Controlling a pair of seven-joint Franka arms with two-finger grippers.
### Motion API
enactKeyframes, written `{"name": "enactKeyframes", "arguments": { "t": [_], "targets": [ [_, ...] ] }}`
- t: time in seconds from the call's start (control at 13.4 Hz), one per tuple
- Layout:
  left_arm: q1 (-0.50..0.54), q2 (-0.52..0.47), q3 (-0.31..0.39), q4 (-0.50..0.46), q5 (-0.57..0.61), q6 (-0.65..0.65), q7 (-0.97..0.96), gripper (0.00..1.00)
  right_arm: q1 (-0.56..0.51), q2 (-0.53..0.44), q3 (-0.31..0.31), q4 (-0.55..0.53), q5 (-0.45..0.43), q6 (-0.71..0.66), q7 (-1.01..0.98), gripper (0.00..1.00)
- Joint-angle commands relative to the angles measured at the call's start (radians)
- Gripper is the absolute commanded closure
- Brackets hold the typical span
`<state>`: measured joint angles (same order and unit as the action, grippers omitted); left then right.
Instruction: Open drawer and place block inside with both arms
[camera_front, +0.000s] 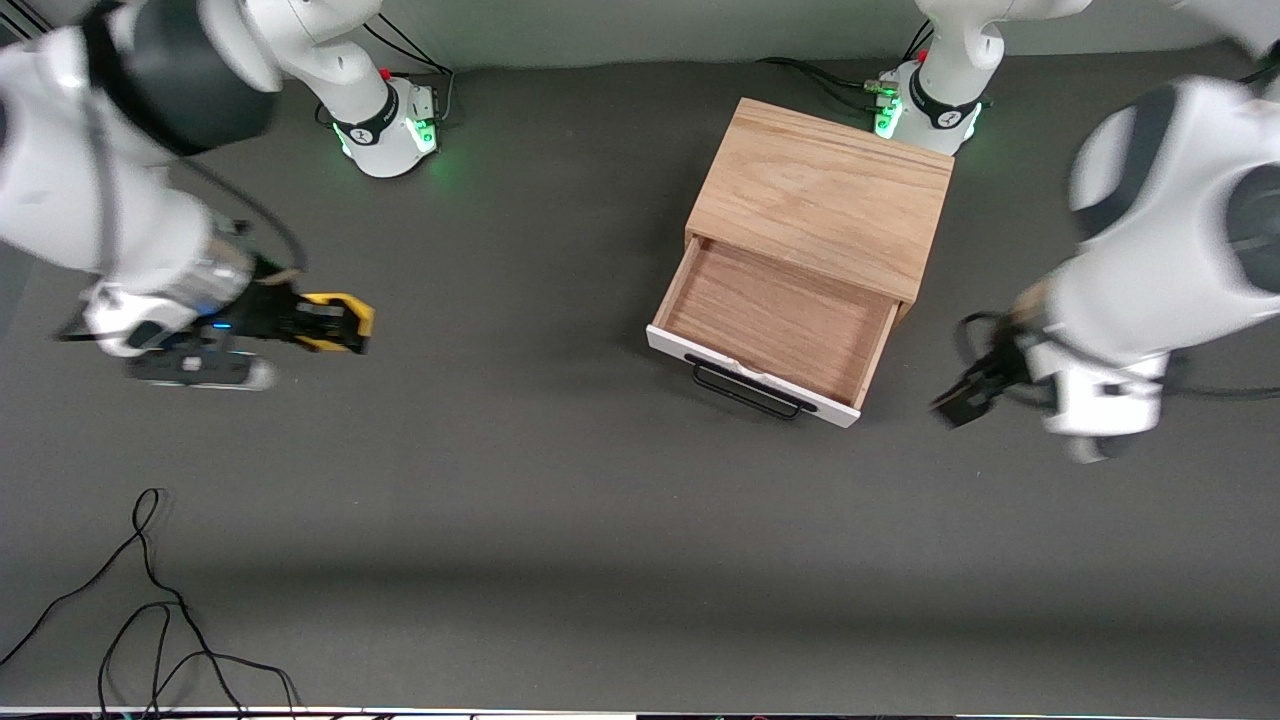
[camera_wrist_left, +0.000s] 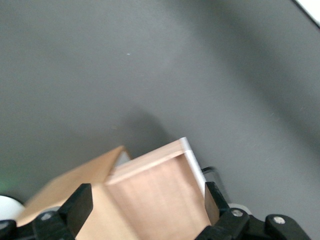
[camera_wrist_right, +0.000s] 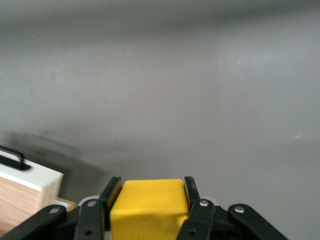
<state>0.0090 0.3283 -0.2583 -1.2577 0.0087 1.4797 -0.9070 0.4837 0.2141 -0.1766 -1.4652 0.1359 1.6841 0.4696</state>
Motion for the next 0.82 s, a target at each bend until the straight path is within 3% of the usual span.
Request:
{"name": "enactKeyframes", "arguments": {
  "t": [0.0,0.37,0.74],
  "targets": [
    [0.11,-0.145,-0.002,-0.144,-0.042,-0.032,0.268,0.0,0.108,0.132,-0.012,0.15,-0.016,-0.021,0.217,1.0],
    [0.227,-0.333,0.002,-0.385,-0.052,0.027,0.594,0.0,0.268,0.318,-0.003,0.336,-0.007,-0.006,0.591,1.0],
    [0.197,-0.347,0.045,-0.384,-0.042,0.065,0.766,0.0,0.406,0.456,0.009,0.43,-0.006,0.084,0.855,1.0]
  ]
}}
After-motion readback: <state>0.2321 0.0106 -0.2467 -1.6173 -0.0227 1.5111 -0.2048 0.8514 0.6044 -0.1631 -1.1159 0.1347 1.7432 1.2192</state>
